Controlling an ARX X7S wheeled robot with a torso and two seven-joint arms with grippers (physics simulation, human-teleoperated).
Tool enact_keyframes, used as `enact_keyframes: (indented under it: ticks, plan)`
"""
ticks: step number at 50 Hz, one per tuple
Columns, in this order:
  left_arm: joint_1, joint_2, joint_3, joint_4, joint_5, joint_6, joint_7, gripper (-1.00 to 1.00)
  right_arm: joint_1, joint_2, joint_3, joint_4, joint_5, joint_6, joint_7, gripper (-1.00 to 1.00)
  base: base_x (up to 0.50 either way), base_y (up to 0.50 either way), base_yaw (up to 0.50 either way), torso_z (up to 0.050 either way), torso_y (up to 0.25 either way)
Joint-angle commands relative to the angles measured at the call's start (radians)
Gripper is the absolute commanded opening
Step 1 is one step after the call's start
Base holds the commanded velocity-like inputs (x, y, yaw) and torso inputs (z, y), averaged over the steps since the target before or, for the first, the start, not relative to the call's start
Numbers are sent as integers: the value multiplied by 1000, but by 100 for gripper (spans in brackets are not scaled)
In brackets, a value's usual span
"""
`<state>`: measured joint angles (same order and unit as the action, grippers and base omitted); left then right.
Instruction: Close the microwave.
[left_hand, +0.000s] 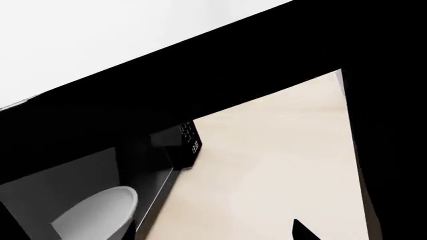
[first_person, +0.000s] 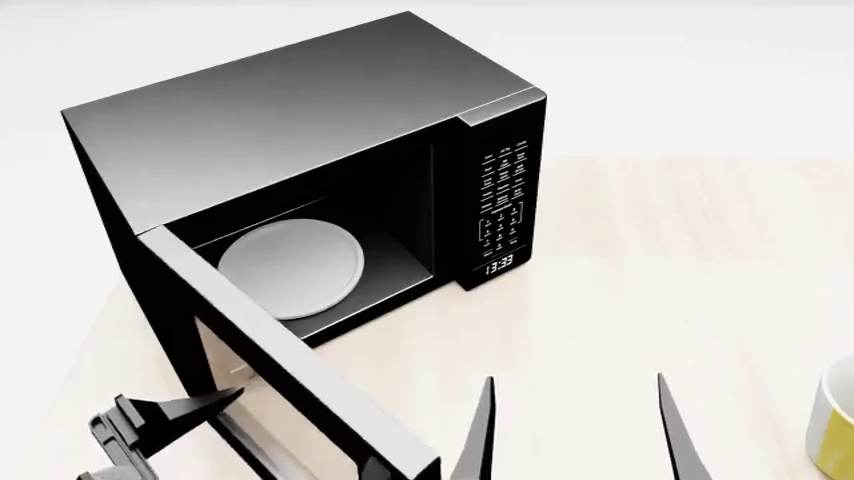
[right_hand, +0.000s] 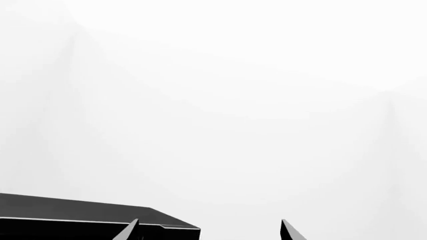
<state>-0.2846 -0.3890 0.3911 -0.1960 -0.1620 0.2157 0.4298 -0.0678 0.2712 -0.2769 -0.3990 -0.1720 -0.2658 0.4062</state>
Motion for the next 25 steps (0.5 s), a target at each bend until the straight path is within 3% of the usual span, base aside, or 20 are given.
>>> enact_keyframes:
  ticks: [1, 25]
  plan:
    - [-29, 35, -2, -53, 9, 23, -28, 100, 1, 4, -4, 0, 1, 2, 5, 100, 0, 0, 0, 0, 0]
    - [-97, 94, 15, -181, 40, 79, -56, 100, 2, 14, -10, 0, 7, 3, 15, 100, 0, 0, 0, 0, 0]
